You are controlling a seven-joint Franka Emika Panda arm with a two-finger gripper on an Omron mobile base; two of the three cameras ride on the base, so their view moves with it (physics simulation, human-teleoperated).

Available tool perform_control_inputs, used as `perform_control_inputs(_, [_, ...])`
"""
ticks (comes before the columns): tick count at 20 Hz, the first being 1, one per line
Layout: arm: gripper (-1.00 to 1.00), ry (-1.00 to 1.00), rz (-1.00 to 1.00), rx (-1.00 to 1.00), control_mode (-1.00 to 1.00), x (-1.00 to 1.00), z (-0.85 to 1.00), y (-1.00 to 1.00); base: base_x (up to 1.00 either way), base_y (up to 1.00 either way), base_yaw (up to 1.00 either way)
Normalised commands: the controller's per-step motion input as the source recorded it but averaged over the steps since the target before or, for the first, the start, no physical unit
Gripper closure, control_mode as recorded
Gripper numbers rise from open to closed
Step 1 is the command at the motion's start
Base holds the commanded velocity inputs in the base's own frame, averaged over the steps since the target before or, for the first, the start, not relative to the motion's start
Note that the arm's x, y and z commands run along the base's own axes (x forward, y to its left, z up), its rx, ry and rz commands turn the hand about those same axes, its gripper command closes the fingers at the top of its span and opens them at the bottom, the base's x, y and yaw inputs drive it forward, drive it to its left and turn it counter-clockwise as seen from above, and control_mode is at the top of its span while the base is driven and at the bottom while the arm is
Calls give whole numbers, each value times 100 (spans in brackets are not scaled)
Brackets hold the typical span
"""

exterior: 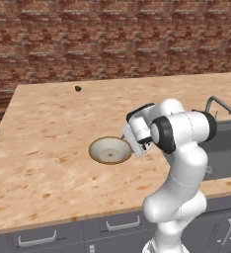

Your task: Pick the mug and place it in the sink. Pick the bowl and place it in the open cabinet and then close the cabinet.

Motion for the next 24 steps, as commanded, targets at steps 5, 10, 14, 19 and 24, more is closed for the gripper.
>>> perform_control_inputs(5, [100, -14, 1, 0, -100, -73, -51, 31, 0, 0, 0])
perform_control_inputs(10, [100, -33, 7, 0, -100, -100, -38, 23, 0, 0, 0])
perform_control_inputs(14, [100, -24, 9, 0, -100, -89, -42, 38, 0, 0, 0])
perform_control_inputs(19, [100, 6, 6, 6, -100, -3, 85, -12, 0, 0, 0])
perform_control_inputs(24, [100, 21, 0, 11, -100, 0, 100, -24, 0, 0, 0])
